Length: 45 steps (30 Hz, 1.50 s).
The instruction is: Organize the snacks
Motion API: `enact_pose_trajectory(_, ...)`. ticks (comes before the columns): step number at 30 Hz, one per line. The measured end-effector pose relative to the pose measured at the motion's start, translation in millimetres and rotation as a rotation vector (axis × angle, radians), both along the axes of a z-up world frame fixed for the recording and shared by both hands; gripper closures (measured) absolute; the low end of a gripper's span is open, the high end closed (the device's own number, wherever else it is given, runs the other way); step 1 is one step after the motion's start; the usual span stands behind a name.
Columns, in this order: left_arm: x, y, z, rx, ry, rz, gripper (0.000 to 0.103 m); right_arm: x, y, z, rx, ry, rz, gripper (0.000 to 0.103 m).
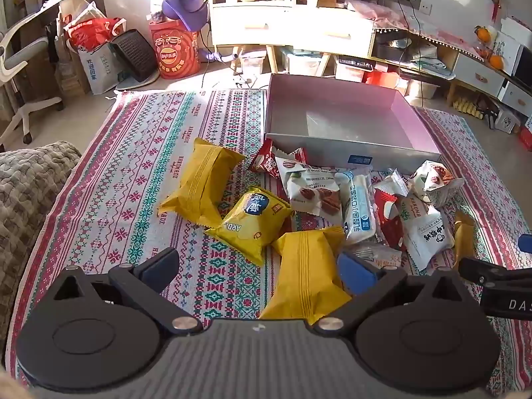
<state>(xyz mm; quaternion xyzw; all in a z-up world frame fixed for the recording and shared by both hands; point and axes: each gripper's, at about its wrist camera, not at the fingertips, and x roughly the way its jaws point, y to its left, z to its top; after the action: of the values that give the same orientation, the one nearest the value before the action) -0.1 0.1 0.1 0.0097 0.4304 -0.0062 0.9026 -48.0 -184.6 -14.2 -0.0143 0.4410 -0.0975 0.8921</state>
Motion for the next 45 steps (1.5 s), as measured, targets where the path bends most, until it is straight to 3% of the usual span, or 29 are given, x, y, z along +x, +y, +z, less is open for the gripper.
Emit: enact_pose_trajectory(45, -2.5, 0.1, -0.2, -0.011, 0.030, -0.009, 0.000, -1.8, 3.2, -3.9, -0.016, 0.012, -0.009, 0.001)
